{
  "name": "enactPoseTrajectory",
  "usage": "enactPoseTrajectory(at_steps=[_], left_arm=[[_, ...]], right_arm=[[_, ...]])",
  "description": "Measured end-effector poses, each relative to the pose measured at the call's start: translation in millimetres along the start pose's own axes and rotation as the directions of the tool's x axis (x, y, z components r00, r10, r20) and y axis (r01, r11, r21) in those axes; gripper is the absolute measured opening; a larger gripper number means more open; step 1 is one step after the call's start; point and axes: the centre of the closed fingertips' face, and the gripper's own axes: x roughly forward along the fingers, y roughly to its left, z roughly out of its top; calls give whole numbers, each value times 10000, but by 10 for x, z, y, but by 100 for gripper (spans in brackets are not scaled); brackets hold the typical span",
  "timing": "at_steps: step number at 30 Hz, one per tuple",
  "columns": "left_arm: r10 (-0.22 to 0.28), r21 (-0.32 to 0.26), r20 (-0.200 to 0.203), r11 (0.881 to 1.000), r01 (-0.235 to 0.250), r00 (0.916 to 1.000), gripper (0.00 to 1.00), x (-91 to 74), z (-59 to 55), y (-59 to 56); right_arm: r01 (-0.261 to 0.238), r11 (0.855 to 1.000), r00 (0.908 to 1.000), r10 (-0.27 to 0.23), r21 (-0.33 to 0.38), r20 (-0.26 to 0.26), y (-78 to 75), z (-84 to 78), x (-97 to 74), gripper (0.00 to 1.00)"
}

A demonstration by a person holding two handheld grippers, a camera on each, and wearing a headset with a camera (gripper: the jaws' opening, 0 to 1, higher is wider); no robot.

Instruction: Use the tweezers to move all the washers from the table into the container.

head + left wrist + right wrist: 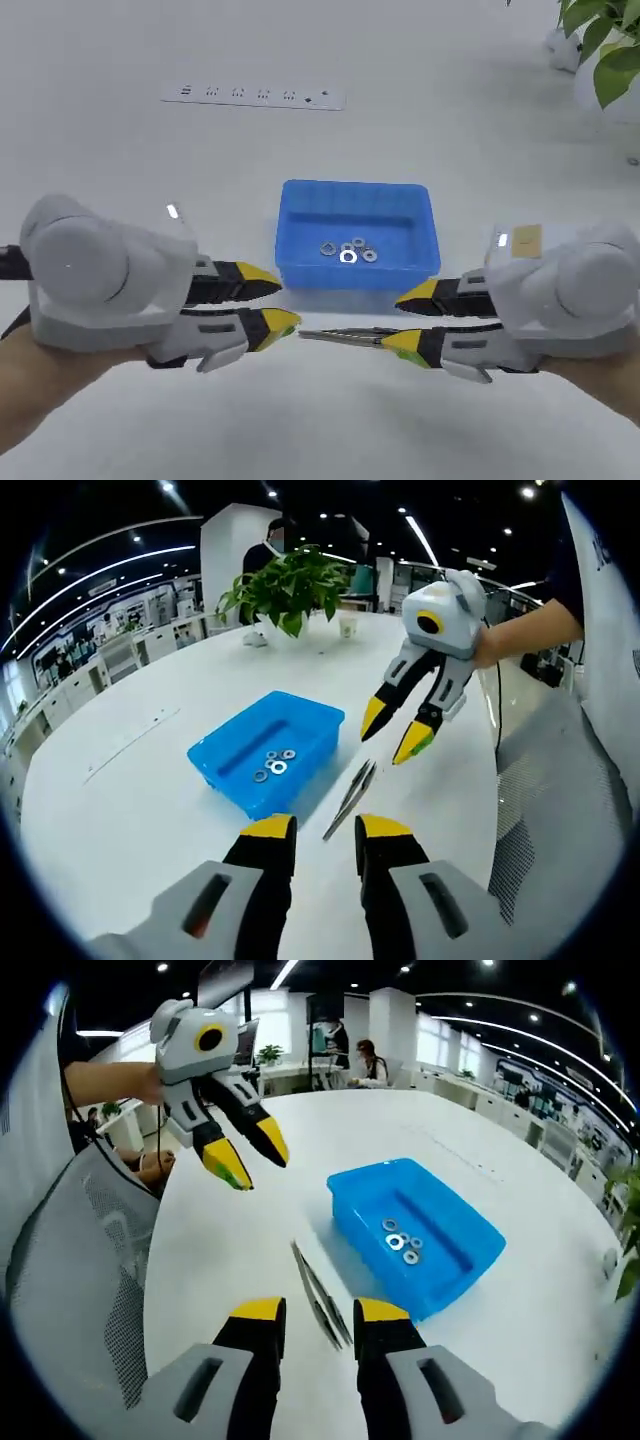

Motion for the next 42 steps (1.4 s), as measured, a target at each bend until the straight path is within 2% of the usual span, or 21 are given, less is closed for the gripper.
enactPoseTrajectory(at_steps=[1,2,4,5,6,7,8,9,11,13,14,16,18,21,26,34,39,42], left_arm=[[61,59,9,10000,-61,10000,30,-36,-3,-2],[121,89,75,9999,-121,9999,33,-72,5,-3],[101,-754,631,9971,-54,9980,43,-164,100,-44],[170,-901,761,9959,-101,9970,51,-194,127,-45],[279,-770,864,9968,-213,9959,57,-226,151,-35],[341,-768,930,9967,-270,9951,61,-264,172,-48],[319,-799,969,9965,-242,9948,65,-281,183,-61],[225,-846,980,9963,-142,9949,66,-299,196,-89],[242,-764,950,9969,-169,9952,70,-309,201,-127],[149,-606,866,9981,-97,9961,77,-300,191,-165],[111,-574,758,9983,-68,9971,81,-293,181,-192],[-35,-577,581,9983,68,9983,88,-289,180,-255],[-45,-710,572,9974,86,9984,95,-302,217,-298],[-139,-548,672,9983,176,9976,99,-324,263,-358],[-57,-20,169,10000,58,9998,99,-346,154,-375],[70,-32,205,10000,-69,9998,99,-414,138,-332],[112,360,73,9993,-114,9999,99,-455,121,-287],[22,398,-24,9992,-21,10000,99,-472,95,-285]], right_arm=[[312,9994,9995,-312,133,67,-2,-36,-73,30],[334,9993,9994,-336,160,106,10,-42,-94,32],[604,9969,9975,-622,501,348,82,-44,-213,36],[871,9952,9948,-892,440,491,107,-14,-295,39],[1245,9918,9895,-1262,286,697,94,41,-361,42],[1857,9826,9750,-1852,69,1231,65,171,-467,47],[2071,9783,9654,-2060,98,1600,65,257,-521,56],[2216,9751,9571,-2199,125,1887,78,349,-595,62],[2204,9751,9515,-2091,-260,2257,117,481,-686,68],[1934,9797,9605,-1780,-534,2141,172,503,-701,69],[1768,9813,9699,-1606,-757,1830,199,472,-688,71],[1508,9810,9799,-1321,-1221,1492,246,421,-646,77],[1320,9790,9881,-1173,-1557,997,273,330,-612,84],[1083,9829,9930,-999,-1490,630,304,258,-570,87],[1019,9798,9944,-952,-1723,467,317,245,-583,92],[1219,9757,9922,-1148,-1823,491,241,290,-658,93],[1223,9731,9925,-1184,-1954,319,231,277,-678,94],[1212,9735,9926,-1175,-1940,305,235,275,-684,94]])
